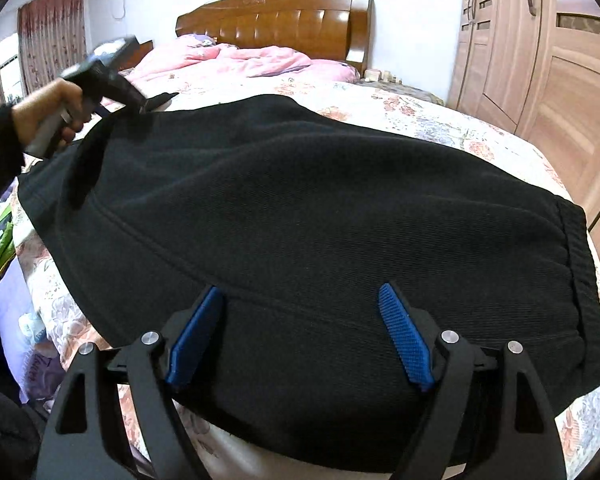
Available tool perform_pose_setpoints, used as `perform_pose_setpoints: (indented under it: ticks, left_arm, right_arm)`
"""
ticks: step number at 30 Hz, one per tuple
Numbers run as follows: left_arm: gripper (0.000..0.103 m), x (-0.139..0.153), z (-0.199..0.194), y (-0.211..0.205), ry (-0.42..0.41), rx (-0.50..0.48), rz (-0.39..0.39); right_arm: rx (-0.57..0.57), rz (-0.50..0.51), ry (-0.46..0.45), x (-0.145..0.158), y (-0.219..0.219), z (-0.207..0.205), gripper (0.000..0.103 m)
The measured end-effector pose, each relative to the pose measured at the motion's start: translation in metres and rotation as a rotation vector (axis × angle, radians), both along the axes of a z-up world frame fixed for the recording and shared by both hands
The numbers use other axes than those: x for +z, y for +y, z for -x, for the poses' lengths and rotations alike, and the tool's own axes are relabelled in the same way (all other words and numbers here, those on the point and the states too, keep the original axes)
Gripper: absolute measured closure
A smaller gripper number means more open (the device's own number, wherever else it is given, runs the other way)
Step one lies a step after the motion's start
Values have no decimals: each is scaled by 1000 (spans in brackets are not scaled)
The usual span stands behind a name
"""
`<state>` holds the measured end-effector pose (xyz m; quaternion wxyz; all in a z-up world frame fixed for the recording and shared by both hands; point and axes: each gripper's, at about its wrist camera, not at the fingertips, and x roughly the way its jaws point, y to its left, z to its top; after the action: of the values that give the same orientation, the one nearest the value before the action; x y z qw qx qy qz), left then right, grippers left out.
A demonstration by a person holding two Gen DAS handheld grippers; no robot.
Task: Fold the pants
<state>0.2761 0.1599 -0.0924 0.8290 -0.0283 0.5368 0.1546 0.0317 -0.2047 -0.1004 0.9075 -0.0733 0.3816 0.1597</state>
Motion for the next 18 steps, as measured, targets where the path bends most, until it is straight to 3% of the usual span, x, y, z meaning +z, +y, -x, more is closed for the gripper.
perform_pose_setpoints:
  ticks: [1,5,9,10,12,14,15,17,18]
  left_arm:
    - [83,5,8,2,-34,5,-3]
    - [84,47,75,26,-274,15,95]
    - [83,59,162,55,-399,10,238]
    - [80,55,173,60,-404,0,270]
    - [63,33,191,74,-401,-25,339]
    - [13,1,197,95,-401,-24,376]
    - [8,-10,202,104,-416,-3,393]
    - [8,-23,209,122,-456,2,509]
    - [8,-19,210,124,-472,11,509]
  right_arm:
    - [2,-1,-2,0,-1,0,25]
    - [6,-4,4,1,-1,-2,25]
    - [17,-18,10,2,-5,-2,25]
    - [20,-18,5,1,-6,-1,25]
    - [23,-14,-1,1,-6,-1,25]
    - [23,-14,5,1,-6,-2,25]
    - [25,-10,11,1,-6,-3,25]
    - [27,-1,23,3,-6,-4,25]
    - [26,0,27,3,-6,-4,25]
